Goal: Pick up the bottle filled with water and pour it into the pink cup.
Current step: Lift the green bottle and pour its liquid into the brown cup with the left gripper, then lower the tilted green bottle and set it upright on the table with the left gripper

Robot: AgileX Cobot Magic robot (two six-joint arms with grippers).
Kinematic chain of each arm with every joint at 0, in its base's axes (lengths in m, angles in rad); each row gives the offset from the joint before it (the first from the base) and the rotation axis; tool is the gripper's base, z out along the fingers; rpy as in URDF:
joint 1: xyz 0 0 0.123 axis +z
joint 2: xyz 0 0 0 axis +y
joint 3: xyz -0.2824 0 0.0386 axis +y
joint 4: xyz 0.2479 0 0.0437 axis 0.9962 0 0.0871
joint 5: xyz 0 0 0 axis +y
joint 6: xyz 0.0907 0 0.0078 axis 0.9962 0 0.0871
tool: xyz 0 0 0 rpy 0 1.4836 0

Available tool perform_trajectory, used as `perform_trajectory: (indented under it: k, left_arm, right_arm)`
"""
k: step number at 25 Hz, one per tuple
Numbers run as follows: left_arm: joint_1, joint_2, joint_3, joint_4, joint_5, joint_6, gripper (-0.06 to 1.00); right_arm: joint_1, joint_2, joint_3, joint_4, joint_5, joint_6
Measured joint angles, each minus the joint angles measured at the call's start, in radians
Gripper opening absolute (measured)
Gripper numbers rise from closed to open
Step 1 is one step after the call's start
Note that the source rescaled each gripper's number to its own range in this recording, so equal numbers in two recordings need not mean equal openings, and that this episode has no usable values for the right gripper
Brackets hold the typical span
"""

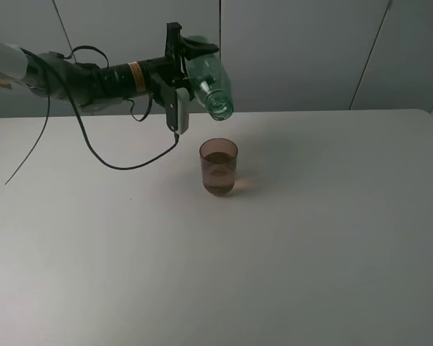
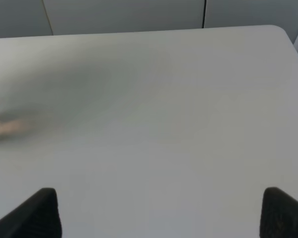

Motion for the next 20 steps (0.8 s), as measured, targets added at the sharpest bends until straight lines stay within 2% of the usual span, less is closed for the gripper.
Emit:
perform_trajectory:
  k: [5,8,11,13,15,20]
  left_arm:
    - [0.048,-0.039,0.141,-0.148,0.026,-0.32,0.0]
    - [0.07,-0.08,0.218,-0.287,0.063,-0.575,0.0]
    - [0.082,-0.134,0.296,-0.454,0.091,-0.758,0.0]
    - [0.087,-0.174,0.364,-0.571,0.103,-0.842,0.0]
    - [0.089,-0.213,0.439,-0.694,0.107,-0.883,0.0]
    - [0.089,-0.305,0.64,-0.893,0.114,-0.869,0.0]
  right_arm:
    - [0.0,0.0,0.0,0.0,0.0,0.0]
    - [0.0,0.0,0.0,0.0,0.0,0.0]
    - [0.0,0.0,0.0,0.0,0.0,0.0]
    - [0.0,0.0,0.0,0.0,0.0,0.0]
    - [0.0,0.0,0.0,0.0,0.0,0.0]
    - [0.0,0.0,0.0,0.0,0.0,0.0]
